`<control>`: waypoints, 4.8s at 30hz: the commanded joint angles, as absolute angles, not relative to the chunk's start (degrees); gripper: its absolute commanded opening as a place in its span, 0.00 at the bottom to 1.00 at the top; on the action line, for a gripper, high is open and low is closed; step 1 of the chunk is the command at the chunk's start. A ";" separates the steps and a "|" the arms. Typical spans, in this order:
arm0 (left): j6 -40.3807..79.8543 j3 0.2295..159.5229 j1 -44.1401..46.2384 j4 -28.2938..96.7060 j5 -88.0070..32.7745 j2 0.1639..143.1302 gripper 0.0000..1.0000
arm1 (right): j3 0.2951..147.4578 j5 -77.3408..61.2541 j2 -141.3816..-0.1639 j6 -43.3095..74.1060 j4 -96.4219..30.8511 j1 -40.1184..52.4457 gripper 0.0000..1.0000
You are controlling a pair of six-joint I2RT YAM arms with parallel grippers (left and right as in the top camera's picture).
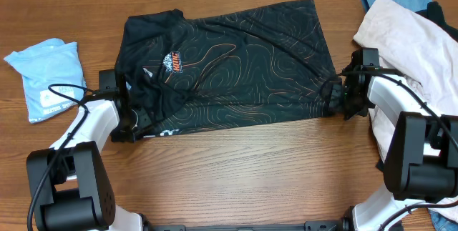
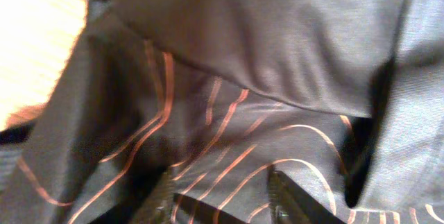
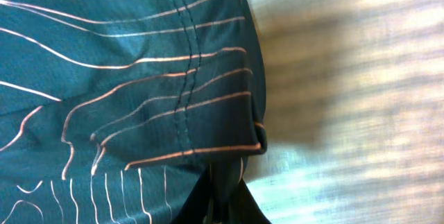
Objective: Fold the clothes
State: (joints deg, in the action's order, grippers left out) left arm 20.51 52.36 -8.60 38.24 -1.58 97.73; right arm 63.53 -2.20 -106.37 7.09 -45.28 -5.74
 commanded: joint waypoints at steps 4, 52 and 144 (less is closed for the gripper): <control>19.84 49.98 -9.56 43.09 2.66 99.35 0.35 | 63.05 6.66 -106.74 15.90 -55.11 -5.85 0.04; 16.71 49.91 -18.02 43.90 -2.35 87.94 0.73 | 63.00 1.41 -104.36 20.60 -70.57 -5.78 0.08; 4.21 78.37 -15.40 55.07 -15.46 83.57 0.96 | 77.97 -11.18 -82.59 6.66 -67.09 -5.78 0.88</control>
